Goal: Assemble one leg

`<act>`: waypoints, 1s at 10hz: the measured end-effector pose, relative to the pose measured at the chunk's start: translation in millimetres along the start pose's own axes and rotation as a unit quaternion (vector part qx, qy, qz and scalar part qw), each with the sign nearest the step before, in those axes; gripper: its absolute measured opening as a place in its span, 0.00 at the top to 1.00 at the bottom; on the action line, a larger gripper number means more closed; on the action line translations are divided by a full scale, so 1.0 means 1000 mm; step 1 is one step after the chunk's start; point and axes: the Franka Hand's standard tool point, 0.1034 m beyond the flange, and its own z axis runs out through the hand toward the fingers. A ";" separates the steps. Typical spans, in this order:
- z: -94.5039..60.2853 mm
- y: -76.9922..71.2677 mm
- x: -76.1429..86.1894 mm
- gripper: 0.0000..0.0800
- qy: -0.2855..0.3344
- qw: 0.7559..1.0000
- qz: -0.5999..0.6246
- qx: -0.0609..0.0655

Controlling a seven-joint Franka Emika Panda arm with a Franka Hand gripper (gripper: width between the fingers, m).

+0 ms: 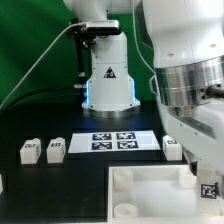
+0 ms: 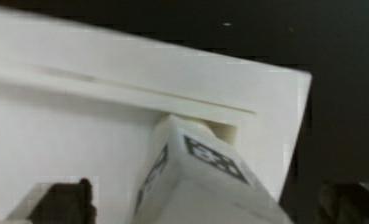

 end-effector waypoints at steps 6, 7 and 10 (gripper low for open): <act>-0.001 0.001 -0.002 0.19 0.006 0.946 -0.322 -0.026; -0.002 0.000 -0.002 0.19 0.011 0.922 -0.387 -0.031; -0.001 0.000 -0.003 0.34 0.008 0.943 -0.330 -0.027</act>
Offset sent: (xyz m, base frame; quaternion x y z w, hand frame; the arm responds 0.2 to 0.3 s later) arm 0.0000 0.0000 0.0000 0.0000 0.0000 -0.2667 0.9638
